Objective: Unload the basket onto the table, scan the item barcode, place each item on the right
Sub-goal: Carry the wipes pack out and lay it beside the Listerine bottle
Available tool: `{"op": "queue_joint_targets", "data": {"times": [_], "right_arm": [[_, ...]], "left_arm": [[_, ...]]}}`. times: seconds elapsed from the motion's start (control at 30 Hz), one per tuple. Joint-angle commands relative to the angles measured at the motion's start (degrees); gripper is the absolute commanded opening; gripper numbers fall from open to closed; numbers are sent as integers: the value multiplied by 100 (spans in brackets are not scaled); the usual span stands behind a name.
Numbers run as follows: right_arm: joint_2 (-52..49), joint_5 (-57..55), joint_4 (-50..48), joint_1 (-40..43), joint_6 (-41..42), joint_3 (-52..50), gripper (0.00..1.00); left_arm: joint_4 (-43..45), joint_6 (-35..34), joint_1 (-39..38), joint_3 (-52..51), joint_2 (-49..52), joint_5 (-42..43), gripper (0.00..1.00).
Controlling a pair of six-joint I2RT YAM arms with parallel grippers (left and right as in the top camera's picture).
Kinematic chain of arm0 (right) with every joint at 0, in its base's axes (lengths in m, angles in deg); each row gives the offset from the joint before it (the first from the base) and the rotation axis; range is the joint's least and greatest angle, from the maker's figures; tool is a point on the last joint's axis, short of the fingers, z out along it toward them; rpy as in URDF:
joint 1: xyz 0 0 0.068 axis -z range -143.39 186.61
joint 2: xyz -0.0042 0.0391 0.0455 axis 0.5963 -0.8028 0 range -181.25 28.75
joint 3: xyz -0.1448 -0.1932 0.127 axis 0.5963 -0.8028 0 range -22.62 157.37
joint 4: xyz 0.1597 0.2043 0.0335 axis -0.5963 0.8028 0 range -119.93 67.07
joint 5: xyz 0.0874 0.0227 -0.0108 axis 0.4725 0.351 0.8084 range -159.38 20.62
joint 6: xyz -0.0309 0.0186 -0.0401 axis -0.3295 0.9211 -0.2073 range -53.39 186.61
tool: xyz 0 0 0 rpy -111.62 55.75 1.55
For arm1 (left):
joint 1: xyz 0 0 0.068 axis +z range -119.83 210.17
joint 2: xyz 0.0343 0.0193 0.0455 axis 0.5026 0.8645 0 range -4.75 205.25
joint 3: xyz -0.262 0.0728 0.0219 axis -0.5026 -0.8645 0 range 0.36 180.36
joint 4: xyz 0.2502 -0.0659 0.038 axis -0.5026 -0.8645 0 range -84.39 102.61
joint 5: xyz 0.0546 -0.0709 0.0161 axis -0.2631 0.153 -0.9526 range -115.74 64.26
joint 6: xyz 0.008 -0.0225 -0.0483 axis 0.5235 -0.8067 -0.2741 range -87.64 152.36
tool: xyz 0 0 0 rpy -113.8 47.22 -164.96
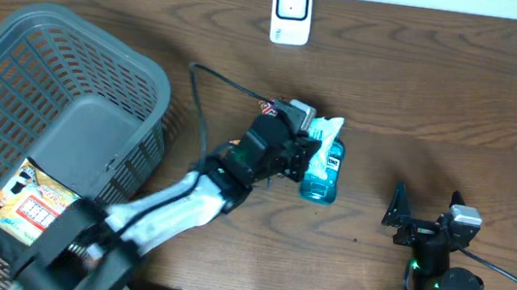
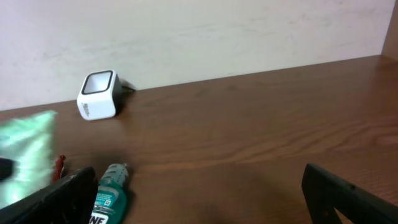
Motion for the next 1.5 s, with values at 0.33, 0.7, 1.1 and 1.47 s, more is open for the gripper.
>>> {"op": "queue_joint_targets", "data": {"times": [0.33,0.7,1.1,1.47], "right_arm": [[17,-26,17,-50,-66,-7,99],[15,-26,17,-50,-66,-7,99],[15,-26,17,-50,-66,-7,99],[15,-26,17,-50,-66,-7,99]], "left_arm": [[393,-1241,573,2,1399,-328,20],[-42,-1545,629,4,960,50,78],[-2577,122,669,1047,-2197,-1043,98],[-6616,315,1563,2522,-2612,-1008,94]]}}
